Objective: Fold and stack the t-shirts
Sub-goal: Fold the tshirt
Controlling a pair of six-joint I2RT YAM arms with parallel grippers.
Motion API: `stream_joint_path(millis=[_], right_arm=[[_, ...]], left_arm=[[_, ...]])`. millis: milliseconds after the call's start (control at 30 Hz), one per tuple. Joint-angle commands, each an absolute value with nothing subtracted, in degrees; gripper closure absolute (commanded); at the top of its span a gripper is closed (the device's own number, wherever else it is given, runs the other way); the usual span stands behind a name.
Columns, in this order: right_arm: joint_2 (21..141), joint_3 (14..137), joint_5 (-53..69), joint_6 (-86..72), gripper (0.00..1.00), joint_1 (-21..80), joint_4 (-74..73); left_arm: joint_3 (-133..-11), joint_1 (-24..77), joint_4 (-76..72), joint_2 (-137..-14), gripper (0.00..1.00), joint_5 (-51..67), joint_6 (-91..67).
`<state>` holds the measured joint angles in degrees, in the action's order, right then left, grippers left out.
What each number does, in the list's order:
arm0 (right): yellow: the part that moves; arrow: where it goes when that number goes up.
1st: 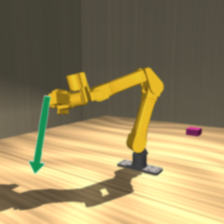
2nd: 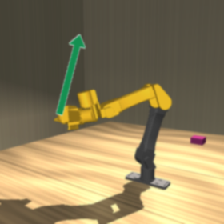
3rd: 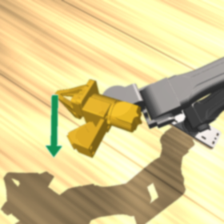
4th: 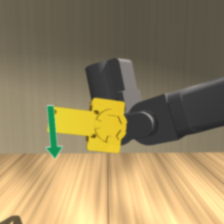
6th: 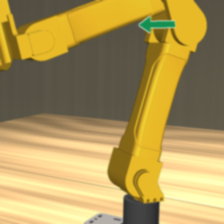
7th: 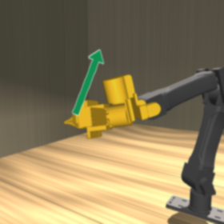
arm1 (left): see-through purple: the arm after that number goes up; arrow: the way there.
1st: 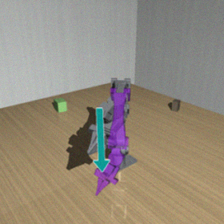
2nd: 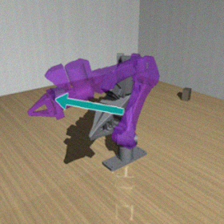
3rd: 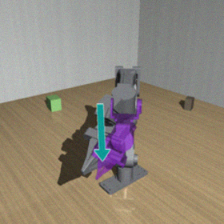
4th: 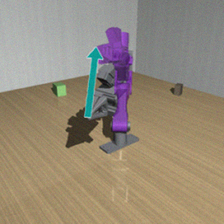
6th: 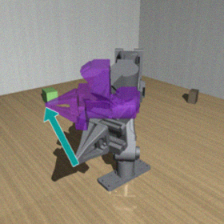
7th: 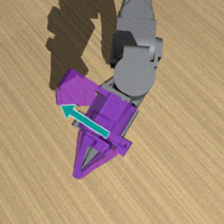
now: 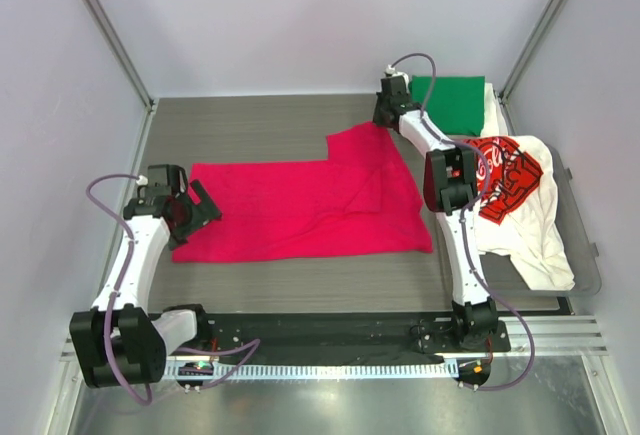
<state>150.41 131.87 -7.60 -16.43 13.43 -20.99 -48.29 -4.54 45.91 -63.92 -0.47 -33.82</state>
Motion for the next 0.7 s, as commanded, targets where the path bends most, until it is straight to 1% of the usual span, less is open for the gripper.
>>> stream_joint_path(millis=[0, 33, 100, 133, 167, 200, 233, 267, 300, 333, 367, 400, 433, 467, 500, 667], right_arm=[[143.99, 123.68, -3.96, -19.24, 0.99, 13.80, -18.85], [142.66, 119.22, -2.91, -19.68, 0.99, 13.89, -16.89], [139.24, 115.07, -2.29, -20.83, 0.99, 13.89, -11.55], [138.52, 111.31, -1.33, -20.74, 0.99, 13.89, -9.95], [137.82, 109.96, -1.14, -20.05, 0.99, 13.80, -7.84], [137.20, 108.56, -0.97, -19.69, 0.99, 13.80, -7.56], [137.11, 108.20, -0.97, -19.25, 0.99, 13.71, -7.38], [137.02, 108.02, -0.71, -18.99, 0.99, 13.62, -7.30], [136.93, 107.84, -0.79, -18.98, 0.99, 13.62, -7.29], [136.85, 107.58, -0.70, -19.16, 0.99, 13.36, -7.12], [136.85, 107.49, 1.39, -19.60, 0.99, 13.36, -6.95], [137.02, 107.58, 1.58, -20.47, 0.99, 13.19, -6.94], [137.11, 107.58, 2.02, -20.65, 0.99, 13.18, -6.68], [137.28, 107.75, 2.11, -20.92, 0.99, 13.10, -6.59], [137.55, 107.75, 2.20, -21.09, 0.99, 13.01, -6.59], [137.90, 107.75, 3.69, -21.97, 0.99, 12.22, -6.59]], left_arm=[[-48.60, -4.39, 43.78, -64.33, 0.01, -4.04, -34.10], [-48.86, -4.31, 40.64, -65.55, 0.01, -4.83, -34.97], [-52.28, -4.31, 37.63, -68.71, 0.01, -5.27, -35.77], [-55.17, -4.39, 36.31, -73.69, 0.02, -5.97, -35.86], [-60.76, -4.31, 35.95, -76.35, 0.01, -6.93, -35.69], [-64.21, -4.31, 35.43, -82.99, 0.01, -9.90, -35.07], [-67.29, -4.57, 35.33, -83.06, 0.02, -9.93, -35.07], [-70.20, -4.92, 35.42, -89.58, 0.02, -10.80, -34.46], [-76.49, -5.36, 35.42, -93.48, 0.03, -10.72, -34.37], [-79.34, -6.75, 36.03, -96.65, 0.04, -10.37, -34.71], [-82.41, -7.46, 35.95, -103.03, 0.07, -9.15, -35.33], [-87.31, -8.60, 36.03, -105.71, 0.07, -9.05, -35.59], [-90.23, -8.87, 36.12, -110.95, 0.10, -9.66, -35.68], [-92.53, -9.14, 36.21, -111.01, 0.11, -9.67, -35.68], [-97.33, -9.31, 36.30, -115.36, 0.11, -10.54, -35.07], [-105.20, -9.58, 39.20, -124.18, 0.15, -11.95, -34.54]])
